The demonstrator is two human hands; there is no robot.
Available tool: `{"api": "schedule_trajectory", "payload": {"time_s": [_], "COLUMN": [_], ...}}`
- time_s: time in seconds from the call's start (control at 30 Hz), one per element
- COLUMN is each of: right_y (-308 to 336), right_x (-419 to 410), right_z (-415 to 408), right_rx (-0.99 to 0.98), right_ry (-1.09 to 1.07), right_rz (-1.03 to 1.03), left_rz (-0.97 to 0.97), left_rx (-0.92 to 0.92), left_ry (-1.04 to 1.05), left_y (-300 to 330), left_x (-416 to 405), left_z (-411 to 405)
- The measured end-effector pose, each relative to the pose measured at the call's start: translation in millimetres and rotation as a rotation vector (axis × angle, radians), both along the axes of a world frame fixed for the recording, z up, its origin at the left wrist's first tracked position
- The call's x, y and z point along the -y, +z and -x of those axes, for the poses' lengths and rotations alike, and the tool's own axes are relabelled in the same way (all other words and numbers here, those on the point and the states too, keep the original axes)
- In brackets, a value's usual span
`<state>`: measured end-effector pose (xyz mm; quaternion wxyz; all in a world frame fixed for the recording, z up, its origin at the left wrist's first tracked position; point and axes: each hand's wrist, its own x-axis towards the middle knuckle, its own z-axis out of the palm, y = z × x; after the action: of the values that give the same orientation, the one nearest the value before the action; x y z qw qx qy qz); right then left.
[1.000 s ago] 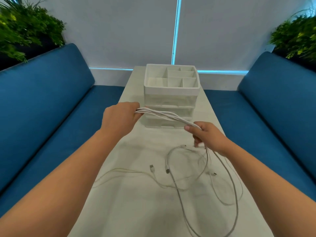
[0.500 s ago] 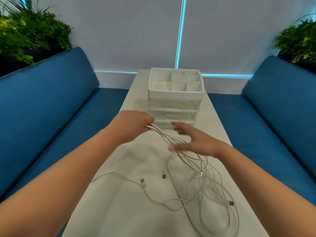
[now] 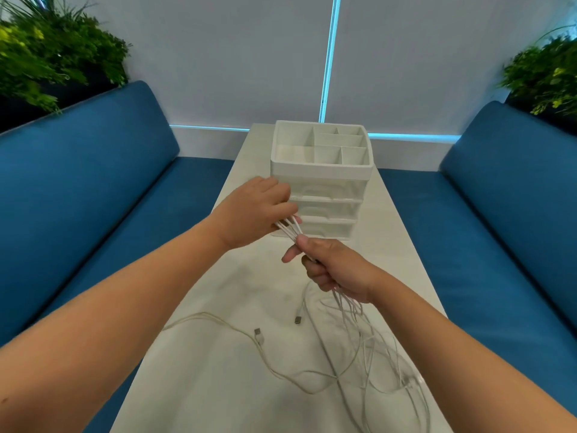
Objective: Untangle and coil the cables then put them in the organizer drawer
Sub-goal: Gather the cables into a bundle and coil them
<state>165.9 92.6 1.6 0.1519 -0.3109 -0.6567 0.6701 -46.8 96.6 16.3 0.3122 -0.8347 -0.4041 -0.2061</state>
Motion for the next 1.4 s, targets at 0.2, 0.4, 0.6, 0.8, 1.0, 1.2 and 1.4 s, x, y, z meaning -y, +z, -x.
{"api": "schedule_trajectory", "payload": {"time_s": [0.2,0.4,0.6,0.8,1.0,1.2,1.4], "right_y": [-10,-20,-34,-40,-38,-30,-27], "right_x": [20,29,28,33,38,38,40], "right_z": [8,2,-11,-17,-23,-12,-5], "right_rx": [-0.123,-0.124,-0.054,0.009,0.025,0.191,0.069], "right_ry": [-0.215,-0.229,-0.300,-0.196,-0.067,-0.095,-0.123], "right_rz": [-0.217,-0.258,-0.318,-0.400,-0.326,-0.268,-0.301], "left_rz": [0.794,1.199,1.320,1.195,1.091,1.029,0.913], "left_rx": [1.571,2.186,1.766,2.007,1.975,1.828,1.808], "left_ry": [0.482,0.081,-0.184,-0.203,-0.173,-0.034,0.094], "left_y": [-16,-30,-18,-19,-25,-35,-29], "left_x": [26,53,74,85,90,85,81], "left_z": [-51,-72,-69,-93,-94,-80,-73]}}
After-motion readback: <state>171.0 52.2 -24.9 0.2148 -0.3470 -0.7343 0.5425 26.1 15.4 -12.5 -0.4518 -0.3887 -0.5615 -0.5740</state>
